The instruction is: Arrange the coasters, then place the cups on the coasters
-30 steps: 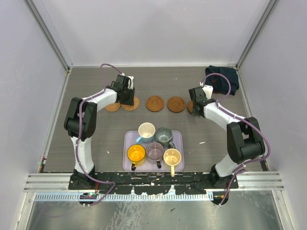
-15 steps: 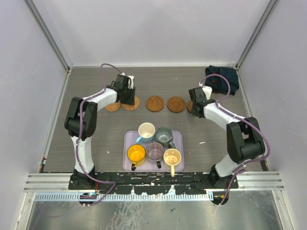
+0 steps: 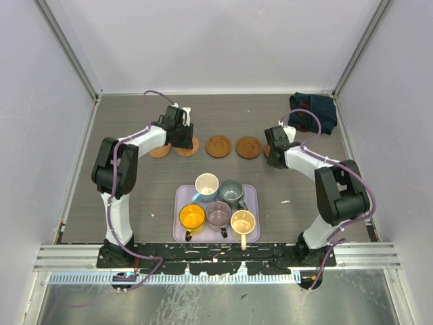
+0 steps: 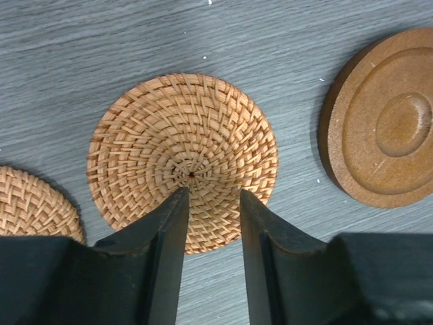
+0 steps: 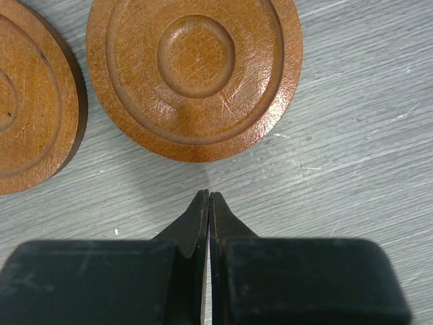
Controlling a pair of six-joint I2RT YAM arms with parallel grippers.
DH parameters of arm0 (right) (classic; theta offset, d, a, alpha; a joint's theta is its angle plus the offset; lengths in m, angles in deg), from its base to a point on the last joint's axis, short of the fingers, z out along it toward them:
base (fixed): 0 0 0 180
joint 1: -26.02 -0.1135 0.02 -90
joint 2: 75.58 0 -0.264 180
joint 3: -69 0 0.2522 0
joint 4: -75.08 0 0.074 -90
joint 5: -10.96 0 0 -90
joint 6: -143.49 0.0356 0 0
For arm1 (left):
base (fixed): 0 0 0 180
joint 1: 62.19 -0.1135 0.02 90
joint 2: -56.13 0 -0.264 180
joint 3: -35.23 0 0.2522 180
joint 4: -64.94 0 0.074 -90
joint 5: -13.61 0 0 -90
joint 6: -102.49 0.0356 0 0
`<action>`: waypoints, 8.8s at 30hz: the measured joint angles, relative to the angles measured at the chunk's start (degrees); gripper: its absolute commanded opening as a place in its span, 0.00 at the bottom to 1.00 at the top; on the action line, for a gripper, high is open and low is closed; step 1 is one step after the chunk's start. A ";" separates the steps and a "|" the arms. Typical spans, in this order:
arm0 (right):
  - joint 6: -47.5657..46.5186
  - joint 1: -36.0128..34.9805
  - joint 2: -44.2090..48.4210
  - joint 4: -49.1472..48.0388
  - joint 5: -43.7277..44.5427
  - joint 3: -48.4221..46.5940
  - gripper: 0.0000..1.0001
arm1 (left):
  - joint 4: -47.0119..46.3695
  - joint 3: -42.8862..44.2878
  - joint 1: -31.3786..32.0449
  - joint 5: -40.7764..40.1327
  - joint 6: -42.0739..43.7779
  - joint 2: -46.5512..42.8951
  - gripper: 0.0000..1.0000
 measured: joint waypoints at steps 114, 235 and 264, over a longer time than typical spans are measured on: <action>-5.18 12.72 4.59 -16.68 -6.47 -9.07 0.64 | 4.70 -35.17 -0.50 -21.18 -2.82 -51.39 0.96; -1.40 -30.88 19.39 20.13 -16.41 4.74 0.54 | 9.99 -47.76 -0.55 -13.51 -13.51 -69.59 0.98; -1.14 -31.93 16.98 15.28 -16.68 7.34 0.01 | 9.51 -47.76 -0.55 -13.53 -13.53 -69.51 0.98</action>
